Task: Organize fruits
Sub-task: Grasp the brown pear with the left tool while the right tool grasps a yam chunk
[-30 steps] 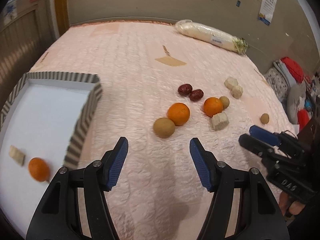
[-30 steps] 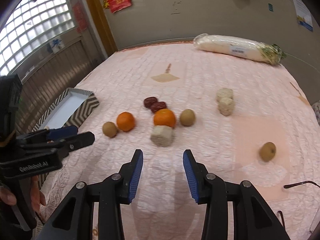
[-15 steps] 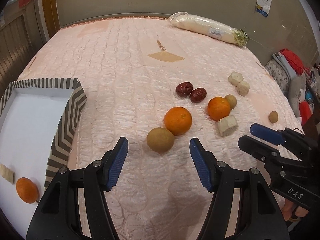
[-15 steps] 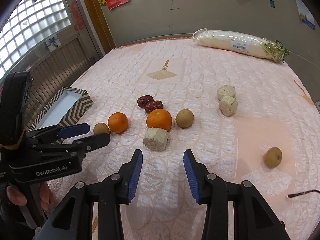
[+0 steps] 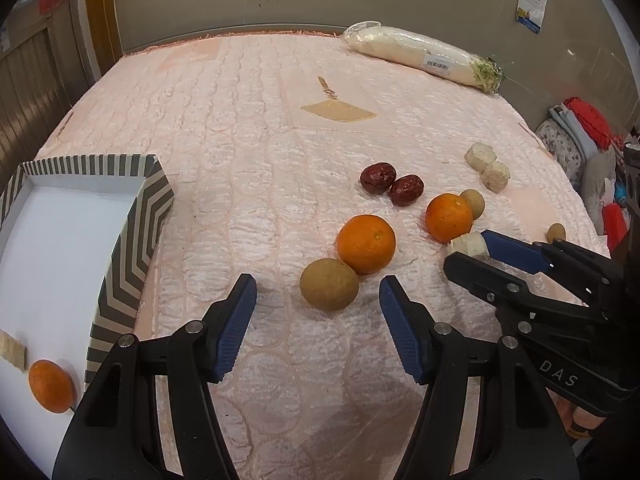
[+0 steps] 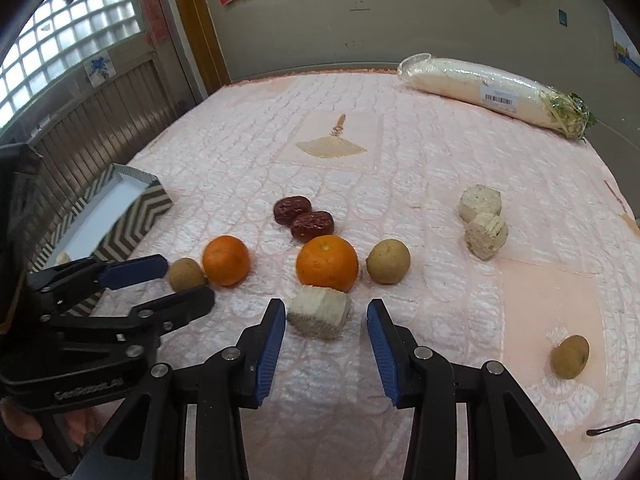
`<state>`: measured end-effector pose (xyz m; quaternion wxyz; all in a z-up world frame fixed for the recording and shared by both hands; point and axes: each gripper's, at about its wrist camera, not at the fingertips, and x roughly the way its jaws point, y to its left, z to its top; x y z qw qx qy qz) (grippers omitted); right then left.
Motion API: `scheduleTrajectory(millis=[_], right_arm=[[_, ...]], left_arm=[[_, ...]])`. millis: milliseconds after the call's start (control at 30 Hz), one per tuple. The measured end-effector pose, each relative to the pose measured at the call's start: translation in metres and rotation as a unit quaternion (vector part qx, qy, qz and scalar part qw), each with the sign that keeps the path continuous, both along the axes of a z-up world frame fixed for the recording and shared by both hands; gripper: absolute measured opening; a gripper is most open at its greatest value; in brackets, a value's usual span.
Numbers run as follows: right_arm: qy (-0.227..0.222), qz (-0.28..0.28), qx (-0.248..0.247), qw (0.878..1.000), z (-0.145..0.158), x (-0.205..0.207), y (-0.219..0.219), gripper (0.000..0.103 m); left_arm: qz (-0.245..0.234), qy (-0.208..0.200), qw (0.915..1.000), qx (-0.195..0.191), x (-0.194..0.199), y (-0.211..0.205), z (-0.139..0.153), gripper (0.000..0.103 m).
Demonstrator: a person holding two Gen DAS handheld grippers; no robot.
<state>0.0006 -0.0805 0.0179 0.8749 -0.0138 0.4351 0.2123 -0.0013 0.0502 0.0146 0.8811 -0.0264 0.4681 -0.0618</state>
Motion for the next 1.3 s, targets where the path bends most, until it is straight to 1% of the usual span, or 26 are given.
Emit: scheduleTrajectory(millis=[67,100,133,267,333,367,400,433,500,767,967,1300], right_arm=[[-0.001,0.001,0.006,1.000,-0.001,0.001,0.000,0.040],[-0.003,0.003,0.007,1.000,-0.001,0.001,0.000,0.038],[-0.005,0.007,0.011,1.000,-0.001,0.000,0.000,0.033],[-0.007,0.007,0.012,1.000,0.001,-0.003,-0.001,0.033],[-0.009,0.006,0.017,1.000,0.003,-0.005,-0.004,0.033],[-0.011,0.004,0.018,1.000,0.004,-0.006,-0.005,0.033],[-0.011,0.004,0.018,1.000,0.005,-0.007,-0.005,0.033],[-0.012,0.004,0.018,1.000,0.006,-0.008,-0.006,0.033],[-0.014,0.004,0.018,1.000,0.008,-0.010,-0.007,0.033],[-0.019,0.002,0.031,0.999,0.013,-0.022,-0.009,0.033],[-0.019,0.007,0.034,0.999,0.015,-0.031,-0.006,0.033],[-0.033,0.022,0.042,0.998,0.027,-0.047,0.008,0.033]], left_arm=[[0.001,-0.001,1.0000,0.002,0.000,0.000,0.000,0.064],[0.002,-0.001,1.0000,0.003,0.001,0.000,0.000,0.064],[0.003,-0.002,1.0000,0.004,0.001,-0.001,0.000,0.064],[0.000,-0.008,1.0000,0.004,0.002,-0.001,-0.001,0.064],[0.002,-0.011,0.9999,0.007,0.003,0.000,-0.001,0.056],[0.004,-0.013,0.9999,0.011,0.002,0.000,-0.001,0.048],[0.003,-0.013,0.9999,0.009,0.002,0.001,-0.001,0.043],[0.002,-0.014,0.9999,0.004,0.002,0.002,-0.001,0.042],[0.004,-0.015,0.9998,0.008,0.000,0.003,-0.001,0.029],[0.007,-0.015,0.9998,0.009,-0.011,0.004,0.003,0.029],[0.005,-0.018,0.9998,0.008,-0.023,0.002,0.012,0.029],[0.020,-0.027,0.9993,0.014,-0.040,0.010,0.028,0.029]])
